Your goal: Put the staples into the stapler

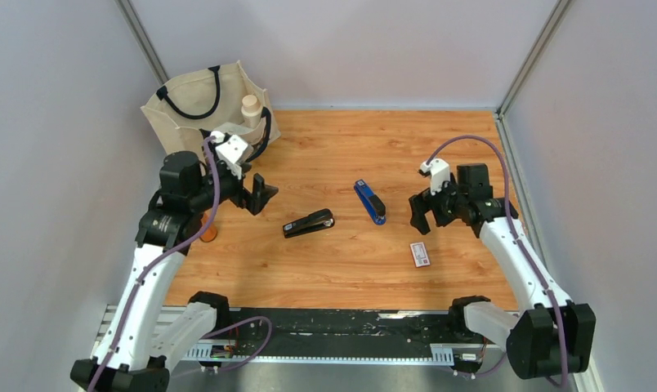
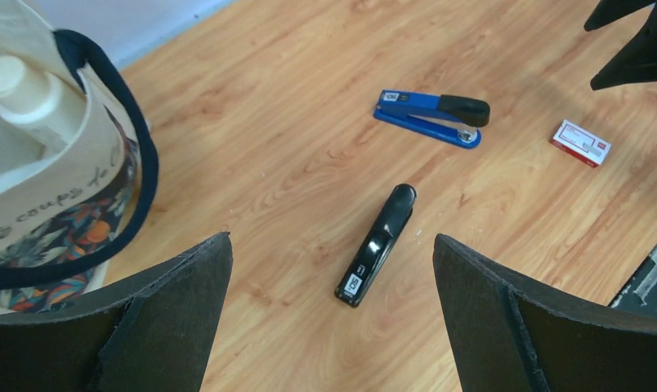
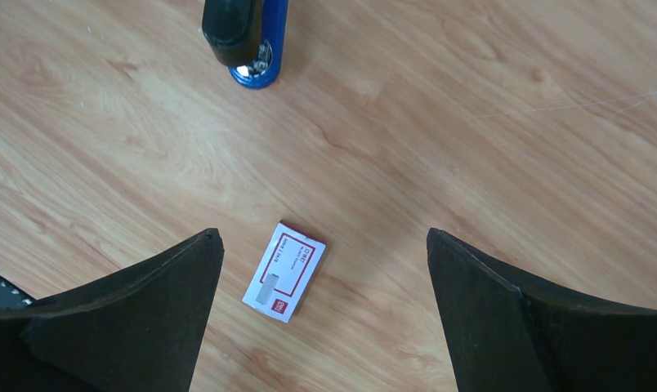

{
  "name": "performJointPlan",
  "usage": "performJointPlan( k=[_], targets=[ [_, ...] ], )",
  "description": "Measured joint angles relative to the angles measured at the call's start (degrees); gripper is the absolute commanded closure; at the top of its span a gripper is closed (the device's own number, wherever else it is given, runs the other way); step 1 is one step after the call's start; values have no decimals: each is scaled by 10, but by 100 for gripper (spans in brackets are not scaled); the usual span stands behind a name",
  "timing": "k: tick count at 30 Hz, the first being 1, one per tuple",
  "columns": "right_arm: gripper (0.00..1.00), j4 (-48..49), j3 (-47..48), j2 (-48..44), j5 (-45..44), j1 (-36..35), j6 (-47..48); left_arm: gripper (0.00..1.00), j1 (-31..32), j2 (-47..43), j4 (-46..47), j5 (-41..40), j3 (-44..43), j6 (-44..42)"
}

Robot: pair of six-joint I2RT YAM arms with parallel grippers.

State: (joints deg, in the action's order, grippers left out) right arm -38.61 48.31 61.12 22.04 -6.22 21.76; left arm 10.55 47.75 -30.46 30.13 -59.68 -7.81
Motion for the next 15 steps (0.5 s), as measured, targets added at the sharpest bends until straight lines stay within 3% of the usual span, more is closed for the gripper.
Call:
performJointPlan(
  k=[15],
  targets=[
    [15, -41, 5, 222, -139, -97, 23, 0, 153, 145, 87, -39, 0, 70]
  ],
)
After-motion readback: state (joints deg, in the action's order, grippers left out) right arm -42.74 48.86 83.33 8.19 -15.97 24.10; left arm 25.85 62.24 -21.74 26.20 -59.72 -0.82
